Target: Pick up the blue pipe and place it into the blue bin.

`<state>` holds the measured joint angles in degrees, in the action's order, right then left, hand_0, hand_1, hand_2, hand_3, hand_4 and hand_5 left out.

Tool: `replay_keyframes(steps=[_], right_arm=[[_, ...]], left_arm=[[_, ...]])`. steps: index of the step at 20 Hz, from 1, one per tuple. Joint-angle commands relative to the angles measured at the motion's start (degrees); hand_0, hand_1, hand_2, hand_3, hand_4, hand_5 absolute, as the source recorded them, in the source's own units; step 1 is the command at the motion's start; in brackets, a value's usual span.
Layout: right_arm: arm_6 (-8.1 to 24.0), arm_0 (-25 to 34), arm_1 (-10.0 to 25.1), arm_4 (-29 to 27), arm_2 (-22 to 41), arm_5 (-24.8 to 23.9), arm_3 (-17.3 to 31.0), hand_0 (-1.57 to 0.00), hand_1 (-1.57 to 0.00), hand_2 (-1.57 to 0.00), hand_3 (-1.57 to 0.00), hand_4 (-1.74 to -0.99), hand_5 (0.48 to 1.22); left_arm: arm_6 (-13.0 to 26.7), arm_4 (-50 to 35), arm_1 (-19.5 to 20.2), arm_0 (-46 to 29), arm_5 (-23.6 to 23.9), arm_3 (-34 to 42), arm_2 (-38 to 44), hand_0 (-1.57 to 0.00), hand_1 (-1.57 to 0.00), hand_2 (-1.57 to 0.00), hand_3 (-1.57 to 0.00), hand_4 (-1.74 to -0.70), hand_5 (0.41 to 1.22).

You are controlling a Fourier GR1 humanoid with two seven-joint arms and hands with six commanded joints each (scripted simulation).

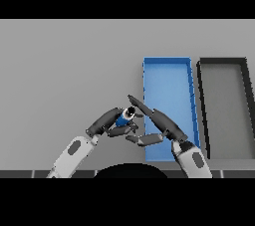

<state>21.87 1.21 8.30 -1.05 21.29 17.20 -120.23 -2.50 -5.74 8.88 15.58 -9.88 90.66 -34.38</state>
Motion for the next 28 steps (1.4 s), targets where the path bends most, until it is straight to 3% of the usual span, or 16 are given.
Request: replay_keyframes(steps=[1, 8, 10, 11, 12, 13, 14, 15, 17, 19, 21, 23, 27, 28], right_arm=[[0.1, 2.9, -0.5, 0.0, 0.0, -0.2, 0.3, 0.0, 0.0, 0.0, 0.0, -1.241, 0.53], [4.1, 13.3, -3.5, -1.4, 1.7, 1.3, 4.6, 0.0, 0.0, 0.0, 0.0, -1.218, 0.508], [5.2, 16.1, -5.0, -2.1, 2.1, 1.6, 6.4, -0.05, -0.08, -0.1, -0.05, -1.245, 0.506], [5.7, 17.4, -5.1, -2.5, 1.7, 2.1, 7.6, -0.18, -0.22, -0.24, -0.16, -1.294, 0.509], [7.0, 18.6, -5.7, -2.3, 2.1, 2.3, 8.4, -0.35, -0.38, -0.38, -0.3, -1.335, 0.507], [7.0, 19.5, -6.2, -2.1, 2.5, 2.7, 9.6, -0.53, -0.53, -0.53, -0.44, -1.362, 0.508], [6.6, 20.5, -5.9, -2.5, 1.9, 3.5, 10.6, -0.72, -0.7, -0.74, -0.63, -1.43, 0.522], [6.6, 21.0, -6.3, -3.7, 1.8, 4.1, 10.8, -0.89, -0.87, -0.91, -0.77, -1.486, 0.55], [6.6, 21.3, -7.8, -6.8, 2.2, 4.7, 12.1, -1.13, -1.12, -1.14, -0.96, -1.562, 0.666], [7.2, 20.1, -8.2, -9.1, 2.1, 5.0, 11.6, -1.29, -1.29, -1.3, -1.18, -1.495, 0.826], [4.0, 19.0, -8.9, -7.4, 2.6, 4.7, 12.6, -1.39, -1.39, -1.4, -1.32, -1.452, 0.968], [1.4, 19.7, -6.8, -3.6, 2.9, 5.1, 12.0, -1.46, -1.45, -1.46, -1.41, -1.447, 1.059], [1.1, 19.8, -7.6, -3.7, 3.3, 4.1, 11.7, -1.52, -1.52, -1.53, -1.51, -1.475, 1.155], [0.7, 19.6, -8.1, -4.0, 3.3, 3.6, 11.6, -1.53, -1.53, -1.53, -1.52, -1.48, 1.168]], left_arm=[[-0.5, 0.2, -0.1, -0.1, -0.3, -0.4, -0.2, -1.57, -1.57, -1.57, -1.5, -1.74, 1.221], [-0.7, 1.5, 0.6, -0.5, -0.8, 0.1, -0.2, -1.57, -1.57, -1.57, -1.54, -1.74, 1.221], [-0.9, -0.6, 0.2, -0.1, -2.2, -0.6, 0.9, -1.57, -1.57, -1.57, -1.48, -1.74, 1.221], [-1.1, 1.4, 0.7, 0.1, -1.5, -0.3, 0.4, -1.39, -1.33, -1.32, -1.29, -1.74, 1.221], [1.2, 3.8, 2.4, 0.7, -2.0, -0.5, -0.7, -1.18, -1.08, -1.06, -1.03, -1.68, 1.221], [5.2, 4.1, 3.7, 1.1, -3.4, 0.9, -1.4, -0.99, -0.88, -0.85, -0.82, -1.55, 1.221], [6.9, 4.6, 3.6, 0.7, -3.4, 1.2, -1.4, -0.82, -0.71, -0.68, -0.66, -1.48, 1.221], [4.9, 5.0, 2.7, 0.3, -3.2, 0.6, -1.1, -0.78, -0.71, -0.69, -0.58, -1.53, 1.221], [4.4, 5.1, 1.0, -0.2, -1.5, 0.5, -0.2, -1.06, -1.02, -0.97, -0.94, -1.61, 1.221], [1.6, 2.8, -0.3, -1.1, -1.5, 0.6, 0.7, -1.25, -1.22, -1.12, -1.17, -1.66, 1.221], [0.5, 1.0, -1.3, -0.7, -1.8, 0.0, 1.9, -1.36, -1.34, -1.25, -1.31, -1.69, 1.221], [0.4, 1.2, -1.7, -0.5, -2.0, -0.6, 1.9, -1.44, -1.43, -1.35, -1.41, -1.71, 1.221], [1.2, 0.0, -1.1, -0.5, -2.9, 0.4, 2.6, -1.52, -1.51, -1.39, -1.5, -1.73, 1.221], [1.1, 1.3, -0.9, -0.7, -2.4, 1.1, 2.2, -1.43, -1.35, -1.22, -1.33, -1.65, 1.221]])
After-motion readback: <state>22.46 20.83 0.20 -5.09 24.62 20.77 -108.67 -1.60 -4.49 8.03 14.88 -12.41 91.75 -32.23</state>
